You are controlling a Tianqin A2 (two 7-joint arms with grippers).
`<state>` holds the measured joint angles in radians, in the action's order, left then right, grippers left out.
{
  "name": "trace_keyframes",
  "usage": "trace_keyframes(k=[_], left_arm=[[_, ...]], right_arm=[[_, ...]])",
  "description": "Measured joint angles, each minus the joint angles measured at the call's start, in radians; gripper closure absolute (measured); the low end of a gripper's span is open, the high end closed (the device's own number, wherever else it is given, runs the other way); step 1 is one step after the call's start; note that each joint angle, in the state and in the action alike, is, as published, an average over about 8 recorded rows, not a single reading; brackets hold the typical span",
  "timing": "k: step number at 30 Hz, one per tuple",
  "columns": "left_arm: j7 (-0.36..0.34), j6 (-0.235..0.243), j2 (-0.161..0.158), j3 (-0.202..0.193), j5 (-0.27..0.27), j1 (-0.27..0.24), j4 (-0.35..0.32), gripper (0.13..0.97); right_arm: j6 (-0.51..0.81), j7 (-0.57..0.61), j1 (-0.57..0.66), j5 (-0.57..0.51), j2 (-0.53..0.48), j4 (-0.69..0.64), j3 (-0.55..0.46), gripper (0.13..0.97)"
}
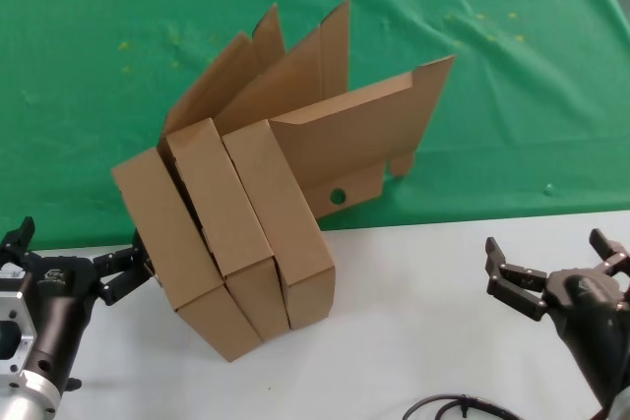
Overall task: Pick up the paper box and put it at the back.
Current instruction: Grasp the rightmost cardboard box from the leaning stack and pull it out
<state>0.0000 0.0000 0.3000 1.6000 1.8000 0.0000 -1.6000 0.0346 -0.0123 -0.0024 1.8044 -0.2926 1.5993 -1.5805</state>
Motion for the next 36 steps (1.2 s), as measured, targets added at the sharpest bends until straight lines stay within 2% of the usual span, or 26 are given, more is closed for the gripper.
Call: trace_keyframes(k=[7, 15, 19, 27, 28, 36], left_arm=[[0.000, 0.000, 0.000, 0.000, 0.000, 0.000, 0.000, 0.157], [0.000, 0.000, 0.000, 0.000, 0.000, 0.000, 0.000, 0.248], [0.000, 0.000, 0.000, 0.000, 0.000, 0.000, 0.000, 0.248], [0.000, 0.000, 0.000, 0.000, 0.000, 0.000, 0.000, 0.405], [0.000, 0.000, 0.000, 0.000, 0.000, 0.000, 0.000, 0.405], [0.000, 0.000, 0.000, 0.000, 0.000, 0.000, 0.000, 0.618]], right_arm=[[0.000, 0.000, 0.000, 0.000, 0.000, 0.000, 0.000, 0.129], [0.000, 0.000, 0.000, 0.000, 0.000, 0.000, 0.000, 0.129], [0.000, 0.000, 0.000, 0.000, 0.000, 0.000, 0.000, 0.129], [0.000, 0.000, 0.000, 0.000, 0.000, 0.000, 0.000, 0.129], [0.000, 0.000, 0.000, 0.000, 0.000, 0.000, 0.000, 0.129], [0.000, 0.000, 0.000, 0.000, 0.000, 0.000, 0.000, 0.129]])
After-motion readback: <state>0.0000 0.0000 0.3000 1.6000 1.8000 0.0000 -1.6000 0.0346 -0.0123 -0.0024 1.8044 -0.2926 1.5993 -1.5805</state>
